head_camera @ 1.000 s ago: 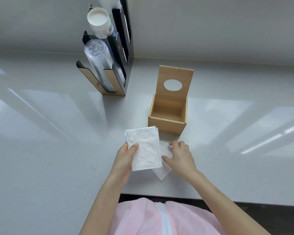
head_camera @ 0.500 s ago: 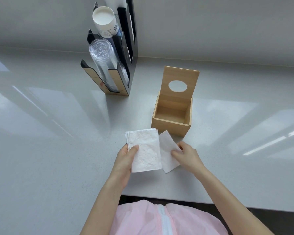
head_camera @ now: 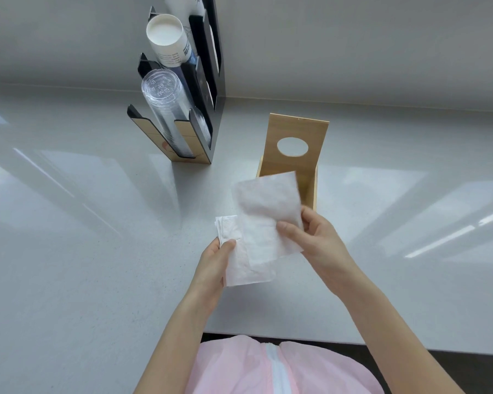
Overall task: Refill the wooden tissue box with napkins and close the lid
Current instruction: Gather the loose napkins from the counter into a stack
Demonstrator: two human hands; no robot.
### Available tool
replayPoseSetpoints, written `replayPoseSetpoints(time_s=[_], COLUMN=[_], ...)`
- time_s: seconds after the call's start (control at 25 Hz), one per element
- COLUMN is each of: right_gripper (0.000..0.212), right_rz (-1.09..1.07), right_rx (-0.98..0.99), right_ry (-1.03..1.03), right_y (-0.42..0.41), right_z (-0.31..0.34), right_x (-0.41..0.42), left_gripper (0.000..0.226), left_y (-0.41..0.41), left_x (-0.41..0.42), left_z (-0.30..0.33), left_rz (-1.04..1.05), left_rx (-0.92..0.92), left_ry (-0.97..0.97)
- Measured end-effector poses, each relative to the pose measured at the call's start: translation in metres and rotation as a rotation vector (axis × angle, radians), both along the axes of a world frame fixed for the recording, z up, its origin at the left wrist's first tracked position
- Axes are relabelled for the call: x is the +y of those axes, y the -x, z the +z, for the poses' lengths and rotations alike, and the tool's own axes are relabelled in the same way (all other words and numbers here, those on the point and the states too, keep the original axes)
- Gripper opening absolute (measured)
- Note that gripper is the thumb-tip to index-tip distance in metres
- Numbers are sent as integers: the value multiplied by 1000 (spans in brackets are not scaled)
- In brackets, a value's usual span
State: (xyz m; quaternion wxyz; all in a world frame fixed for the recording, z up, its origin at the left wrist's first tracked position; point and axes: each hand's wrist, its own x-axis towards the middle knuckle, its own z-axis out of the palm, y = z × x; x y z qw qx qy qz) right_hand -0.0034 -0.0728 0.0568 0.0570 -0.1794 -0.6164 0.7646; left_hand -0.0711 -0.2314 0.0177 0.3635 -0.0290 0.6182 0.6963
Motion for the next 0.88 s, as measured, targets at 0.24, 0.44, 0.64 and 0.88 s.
replayPoseSetpoints(time_s=[0.24,0.44,0.64,0.88], right_gripper=[13,15,17,9], right_rz=[-22,-2,9,8], right_rx=[-263,-269,-270,-269], right_ry=[-282,-300,-314,-358], right_y=[1,-2,-4,-5], right_z=[-31,-37,-37,-42], right_x=[-22,-30,-34,-33], left_gripper=[30,38,47,27], left_y=[-2,-3,-1,-5], left_x=[2,1,1,2], left_z=[-3,-7,-7,-7], left_rz=[-17,-2,-5,-3], left_rx=[20,-38,-90,13], left_ry=[-5,3,-13,34])
